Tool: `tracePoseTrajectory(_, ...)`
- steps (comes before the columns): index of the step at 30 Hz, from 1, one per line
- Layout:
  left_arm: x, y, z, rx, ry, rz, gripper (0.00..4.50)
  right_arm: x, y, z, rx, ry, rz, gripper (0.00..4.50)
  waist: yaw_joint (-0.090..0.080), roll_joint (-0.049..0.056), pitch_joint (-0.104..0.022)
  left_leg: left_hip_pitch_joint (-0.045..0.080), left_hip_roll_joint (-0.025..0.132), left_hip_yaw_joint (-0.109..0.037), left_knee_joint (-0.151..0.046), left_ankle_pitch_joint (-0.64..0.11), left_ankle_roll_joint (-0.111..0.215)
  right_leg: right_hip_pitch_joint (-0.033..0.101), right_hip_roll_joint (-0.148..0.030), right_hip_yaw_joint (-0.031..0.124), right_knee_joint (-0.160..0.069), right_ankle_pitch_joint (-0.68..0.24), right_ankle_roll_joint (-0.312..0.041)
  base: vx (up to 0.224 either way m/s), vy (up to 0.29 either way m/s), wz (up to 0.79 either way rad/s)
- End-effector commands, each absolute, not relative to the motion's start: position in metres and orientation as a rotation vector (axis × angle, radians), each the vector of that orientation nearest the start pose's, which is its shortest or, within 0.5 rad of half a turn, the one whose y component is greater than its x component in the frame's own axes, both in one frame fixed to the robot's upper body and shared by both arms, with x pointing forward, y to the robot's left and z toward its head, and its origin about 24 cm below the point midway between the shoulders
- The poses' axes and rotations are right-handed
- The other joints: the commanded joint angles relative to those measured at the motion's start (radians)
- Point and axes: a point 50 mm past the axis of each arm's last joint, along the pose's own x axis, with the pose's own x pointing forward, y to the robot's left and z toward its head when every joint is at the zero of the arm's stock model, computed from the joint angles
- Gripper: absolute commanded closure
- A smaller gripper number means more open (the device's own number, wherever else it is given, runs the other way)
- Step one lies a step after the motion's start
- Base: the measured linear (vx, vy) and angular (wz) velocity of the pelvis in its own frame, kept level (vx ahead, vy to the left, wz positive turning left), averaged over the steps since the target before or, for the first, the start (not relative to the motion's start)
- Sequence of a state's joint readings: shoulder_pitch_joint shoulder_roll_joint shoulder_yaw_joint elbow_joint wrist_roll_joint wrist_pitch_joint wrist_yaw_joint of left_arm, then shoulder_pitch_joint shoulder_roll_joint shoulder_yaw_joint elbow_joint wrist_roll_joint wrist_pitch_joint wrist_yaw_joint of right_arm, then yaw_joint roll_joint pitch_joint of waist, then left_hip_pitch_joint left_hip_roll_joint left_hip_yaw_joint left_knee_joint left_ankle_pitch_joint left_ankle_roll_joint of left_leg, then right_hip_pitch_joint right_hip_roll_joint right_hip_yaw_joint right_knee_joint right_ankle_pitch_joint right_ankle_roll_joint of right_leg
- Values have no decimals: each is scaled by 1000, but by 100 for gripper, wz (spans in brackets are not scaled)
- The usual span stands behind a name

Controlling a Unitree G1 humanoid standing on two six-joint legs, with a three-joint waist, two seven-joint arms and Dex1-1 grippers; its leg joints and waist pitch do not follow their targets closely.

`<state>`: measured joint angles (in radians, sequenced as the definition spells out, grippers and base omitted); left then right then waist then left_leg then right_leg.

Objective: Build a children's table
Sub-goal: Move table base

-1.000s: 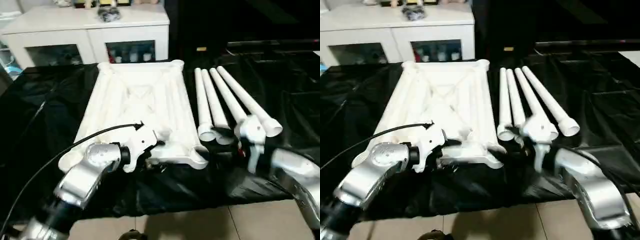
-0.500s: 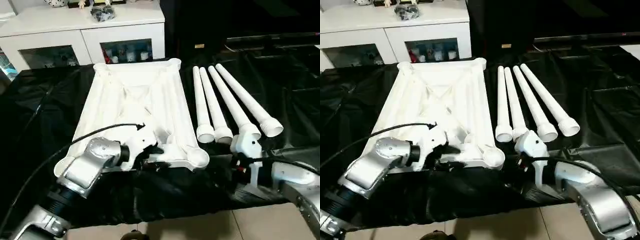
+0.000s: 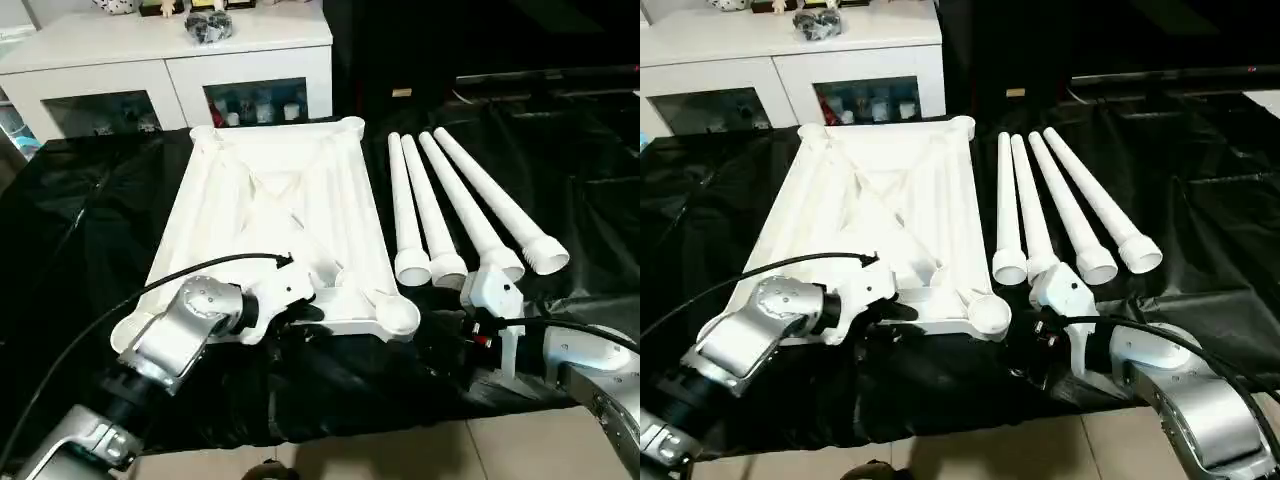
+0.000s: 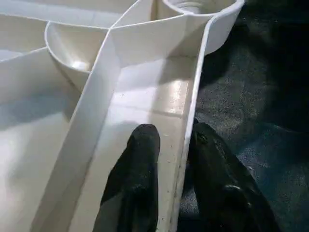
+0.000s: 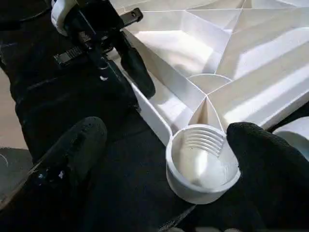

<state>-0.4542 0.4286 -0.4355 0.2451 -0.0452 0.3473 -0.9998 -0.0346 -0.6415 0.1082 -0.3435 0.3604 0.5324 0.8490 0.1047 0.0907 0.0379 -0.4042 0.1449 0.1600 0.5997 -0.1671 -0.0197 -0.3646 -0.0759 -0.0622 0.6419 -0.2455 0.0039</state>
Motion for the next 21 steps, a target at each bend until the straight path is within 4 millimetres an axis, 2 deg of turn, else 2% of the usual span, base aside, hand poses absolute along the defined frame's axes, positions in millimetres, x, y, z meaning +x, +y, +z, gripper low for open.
tracePoseTrajectory(1,291,116,49,444,500,-1252,364,223,-172,87,-226,369,1031,0,2,-7,-51,24,84,-38,-74,-268,37,28,-91,54,-95,-113,-216,0,0,0)
tracePoseTrajectory(5,289,118,45,450,531,-1253,380,223,-172,86,-230,371,1032,0,2,-5,-51,26,85,-38,-76,-279,33,26,-90,54,-97,-128,-215,0,0,0)
tracePoseTrajectory(6,289,118,45,449,534,-1249,405,223,-172,86,-230,371,1032,0,0,-5,-50,25,85,-39,-77,-285,31,27,-90,54,-97,-136,-214,0,0,0)
tracePoseTrajectory(9,289,117,45,431,537,-1226,411,223,-172,86,-233,371,1031,0,0,-4,-50,26,86,-39,-78,-287,28,27,-90,55,-96,-135,-213,0,0,0)
tracePoseTrajectory(10,288,117,45,428,537,-1223,428,223,-172,86,-233,371,1031,0,-1,-5,-51,25,86,-40,-78,-284,27,29,-91,55,-96,-129,-214,0,0,0)
tracePoseTrajectory(12,288,115,47,408,529,-1196,435,223,-172,85,-238,372,1029,0,-7,-5,-52,21,86,-41,-78,-269,32,32,-90,52,-92,-91,-220,0,0,0)
tracePoseTrajectory(13,287,113,50,386,517,-1150,442,223,-172,85,-241,373,1027,0,-11,-1,-52,20,84,-41,-75,-259,37,34,-91,52,-90,-77,-224,0,0,0)
tracePoseTrajectory(15,287,111,50,379,513,-1128,447,223,-172,85,-243,373,1025,0,-16,-6,-53,16,83,-41,-73,-233,50,39,-90,50,-89,-44,-229,0,0,0)
tracePoseTrajectory(16,286,110,50,371,507,-1108,447,222,-172,85,-246,374,1023,0,-17,-5,-53,18,82,-39,-70,-227,59,36,-90,50,-91,-42,-233,0,0,0)
tracePoseTrajectory(17,280,105,50,363,490,-1106,447,222,-173,84,-249,377,1021,0,-17,-10,-52,18,82,-38,-70,-224,64,36,-89,50,-93,-44,-234,0,0,0)
tracePoseTrajectory(18,280,105,50,362,486,-1106,447,222,-173,84,-249,377,1021,0,-17,-10,-53,18,83,-38,-69,-217,67,38,-91,50,-91,-41,-236,0,0,0)
tracePoseTrajectory(20,278,102,50,358,474,-1105,447,222,-173,84,-250,379,1020,0,-15,-7,-50,20,81,-35,-68,-220,76,32,-87,50,-98,-88,-228,0,0,0)
tracePoseTrajectory(21,275,99,49,350,470,-1109,447,222,-173,84,-251,381,1020,0,-13,-10,-49,21,83,-36,-70,-232,72,31,-86,50,-100,-114,-223,0,0,0)
